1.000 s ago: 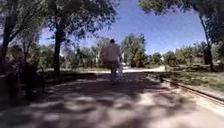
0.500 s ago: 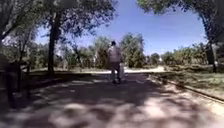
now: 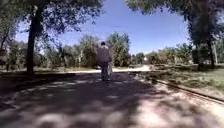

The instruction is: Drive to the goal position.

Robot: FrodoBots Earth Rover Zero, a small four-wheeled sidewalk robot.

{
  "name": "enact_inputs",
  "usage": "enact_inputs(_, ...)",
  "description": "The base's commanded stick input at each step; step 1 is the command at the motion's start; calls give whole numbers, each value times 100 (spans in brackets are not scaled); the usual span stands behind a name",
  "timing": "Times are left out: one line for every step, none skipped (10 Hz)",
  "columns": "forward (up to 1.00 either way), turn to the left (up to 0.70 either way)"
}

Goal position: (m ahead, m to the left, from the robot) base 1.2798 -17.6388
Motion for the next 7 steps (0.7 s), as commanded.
enact_inputs(85,0)
enact_inputs(85,0)
enact_inputs(85,0)
enact_inputs(85,0)
enact_inputs(85,0)
enact_inputs(85,0)
enact_inputs(85,0)
